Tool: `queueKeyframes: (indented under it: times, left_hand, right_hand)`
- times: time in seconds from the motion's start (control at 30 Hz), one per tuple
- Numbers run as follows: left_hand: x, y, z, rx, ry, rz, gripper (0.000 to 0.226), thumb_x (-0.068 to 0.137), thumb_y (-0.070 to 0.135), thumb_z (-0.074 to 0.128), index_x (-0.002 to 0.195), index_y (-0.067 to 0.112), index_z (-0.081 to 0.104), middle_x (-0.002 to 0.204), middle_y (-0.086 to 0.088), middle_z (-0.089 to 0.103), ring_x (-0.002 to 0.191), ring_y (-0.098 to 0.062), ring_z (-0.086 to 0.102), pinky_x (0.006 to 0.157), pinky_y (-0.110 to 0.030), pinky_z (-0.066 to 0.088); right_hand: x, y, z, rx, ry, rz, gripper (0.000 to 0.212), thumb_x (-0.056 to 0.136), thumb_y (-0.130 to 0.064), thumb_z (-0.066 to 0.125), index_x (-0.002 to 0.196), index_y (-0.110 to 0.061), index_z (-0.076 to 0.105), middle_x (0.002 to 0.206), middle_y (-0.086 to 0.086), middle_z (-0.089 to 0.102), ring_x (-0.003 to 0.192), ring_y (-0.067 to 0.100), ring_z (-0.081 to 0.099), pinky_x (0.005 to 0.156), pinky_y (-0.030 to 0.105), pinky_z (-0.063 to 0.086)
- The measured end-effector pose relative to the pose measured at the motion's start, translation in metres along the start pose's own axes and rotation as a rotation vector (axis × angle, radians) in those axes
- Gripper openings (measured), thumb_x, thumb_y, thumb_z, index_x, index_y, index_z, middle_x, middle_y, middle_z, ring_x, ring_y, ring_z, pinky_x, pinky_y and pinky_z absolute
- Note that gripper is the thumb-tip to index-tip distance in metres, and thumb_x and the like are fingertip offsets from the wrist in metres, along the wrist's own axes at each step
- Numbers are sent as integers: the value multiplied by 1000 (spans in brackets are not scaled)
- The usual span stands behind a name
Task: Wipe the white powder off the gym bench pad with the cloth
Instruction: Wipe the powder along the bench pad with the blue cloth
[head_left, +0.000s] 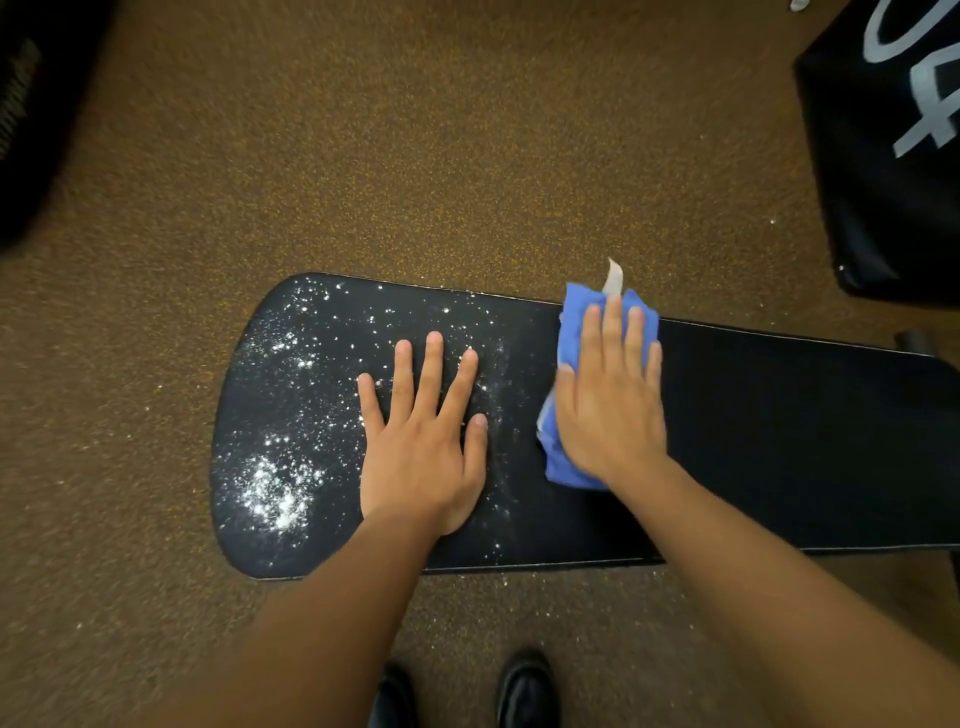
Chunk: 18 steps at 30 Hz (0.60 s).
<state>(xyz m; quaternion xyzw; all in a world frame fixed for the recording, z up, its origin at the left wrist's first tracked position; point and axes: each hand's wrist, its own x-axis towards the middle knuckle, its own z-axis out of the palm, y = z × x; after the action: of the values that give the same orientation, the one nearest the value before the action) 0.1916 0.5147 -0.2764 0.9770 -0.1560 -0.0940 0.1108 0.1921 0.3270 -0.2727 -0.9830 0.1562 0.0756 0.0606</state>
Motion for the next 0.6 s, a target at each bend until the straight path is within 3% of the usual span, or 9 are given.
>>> queueKeyframes:
  times: [0.07,0.17,0.3,0.4,0.5,0.6]
  left_hand:
    - [0,0,1,3,4,1,59,99,47,13,156,33,2,164,2,-10,149,-22,-18,118,-55,-10]
    - [1,0,2,2,6,5,59,99,45,14,156,32,7,165,1,-6,150,-23,-15,118,-56,-8]
    - [0,-1,2,-1,9,4,59,99,45,15,156,31,7,165,1,-5,150,-23,-14,118,-56,-6]
    - [0,-1,2,-2,11,6,58,100,44,16,156,31,7,165,0,-4,150,-23,-14,118,-57,-6]
    - [0,0,2,13,6,2,58,100,45,15,156,32,6,165,1,-5,150,-23,-15,118,-57,-6]
    - [0,0,3,11,7,1,58,100,44,15,156,32,6,165,1,-6,150,-22,-15,118,-57,-7]
  right_hand:
    - [20,-29,0,35,16,22,66,100,-36,22,155,-5,3,164,15,-3,150,34,-4,120,55,5]
    - [-20,-49,8,3,23,-132,66,99,-37,17,155,-5,9,164,15,1,151,33,-2,120,54,8]
    - [-92,-2,11,-31,-26,-277,64,99,-37,25,155,-8,16,163,12,12,150,31,9,116,56,22]
    - [-65,18,8,-50,-38,-197,65,97,-37,22,155,-7,16,163,13,11,150,32,7,117,57,22]
    - [-7,-9,1,-8,-4,-86,68,96,-38,15,155,-5,9,164,15,2,150,33,-1,120,56,10]
    - [23,-35,0,35,17,5,67,99,-36,20,155,-4,3,164,15,-5,150,35,-7,120,55,5]
